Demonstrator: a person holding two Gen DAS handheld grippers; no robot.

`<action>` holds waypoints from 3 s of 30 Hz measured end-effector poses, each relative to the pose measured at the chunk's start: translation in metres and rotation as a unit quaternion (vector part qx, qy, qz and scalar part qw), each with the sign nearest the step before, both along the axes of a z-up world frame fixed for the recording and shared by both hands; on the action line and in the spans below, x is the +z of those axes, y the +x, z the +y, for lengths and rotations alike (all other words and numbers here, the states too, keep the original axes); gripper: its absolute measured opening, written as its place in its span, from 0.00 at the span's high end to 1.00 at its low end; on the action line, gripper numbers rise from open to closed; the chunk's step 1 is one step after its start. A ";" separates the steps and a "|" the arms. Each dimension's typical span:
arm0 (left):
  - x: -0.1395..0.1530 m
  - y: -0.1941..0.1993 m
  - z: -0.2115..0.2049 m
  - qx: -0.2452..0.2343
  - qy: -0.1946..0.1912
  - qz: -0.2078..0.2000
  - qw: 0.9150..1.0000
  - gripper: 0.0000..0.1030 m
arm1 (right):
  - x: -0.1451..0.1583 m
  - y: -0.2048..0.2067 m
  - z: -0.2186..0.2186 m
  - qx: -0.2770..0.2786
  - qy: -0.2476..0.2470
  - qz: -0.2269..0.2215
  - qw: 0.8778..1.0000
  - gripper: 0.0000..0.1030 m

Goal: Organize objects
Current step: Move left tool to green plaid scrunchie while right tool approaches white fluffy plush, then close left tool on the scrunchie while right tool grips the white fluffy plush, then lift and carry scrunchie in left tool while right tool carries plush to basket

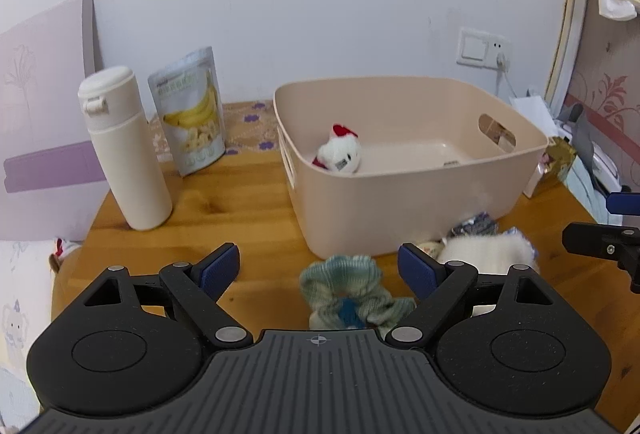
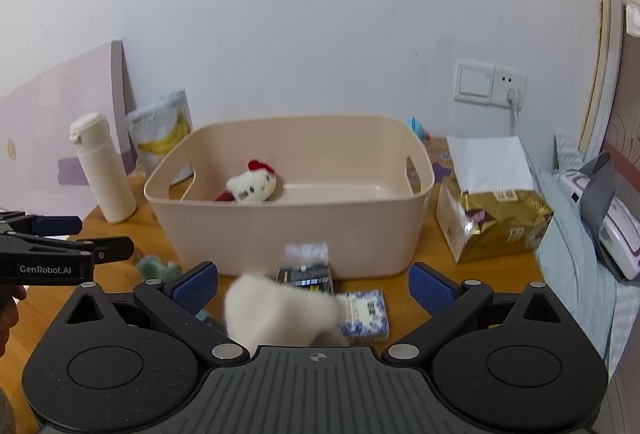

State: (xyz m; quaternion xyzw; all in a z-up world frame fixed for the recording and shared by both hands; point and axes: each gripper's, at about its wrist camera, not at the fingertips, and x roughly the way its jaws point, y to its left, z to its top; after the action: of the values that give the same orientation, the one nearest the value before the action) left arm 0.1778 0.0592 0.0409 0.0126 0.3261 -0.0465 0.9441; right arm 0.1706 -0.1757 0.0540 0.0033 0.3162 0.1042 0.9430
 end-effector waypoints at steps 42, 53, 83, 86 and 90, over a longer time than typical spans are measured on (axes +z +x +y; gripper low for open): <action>-0.068 0.030 -0.004 -0.031 -0.066 0.098 0.992 0.40 | -0.073 0.039 0.030 0.027 -0.008 0.093 0.995 0.18; -0.063 0.026 -0.008 -0.048 -0.056 0.091 0.993 0.70 | -0.073 0.038 0.029 0.030 -0.007 0.095 0.995 0.76; -0.023 -0.001 0.004 -0.033 -0.058 0.042 0.997 0.80 | -0.025 0.001 0.012 0.030 0.007 0.019 0.999 0.96; -0.014 -0.002 0.004 -0.034 -0.056 0.032 0.997 0.80 | -0.018 -0.002 0.011 0.025 0.000 0.005 1.000 0.96; -0.001 -0.002 0.006 -0.036 -0.054 0.015 0.998 0.80 | -0.010 -0.004 0.007 0.022 0.002 -0.009 1.000 0.96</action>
State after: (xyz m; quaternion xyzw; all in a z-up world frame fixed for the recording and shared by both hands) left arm 0.1761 0.0649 0.0398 -0.0278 0.3369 -0.0985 0.9360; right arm 0.1664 -0.1689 0.0442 -0.0026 0.3071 0.1253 0.9434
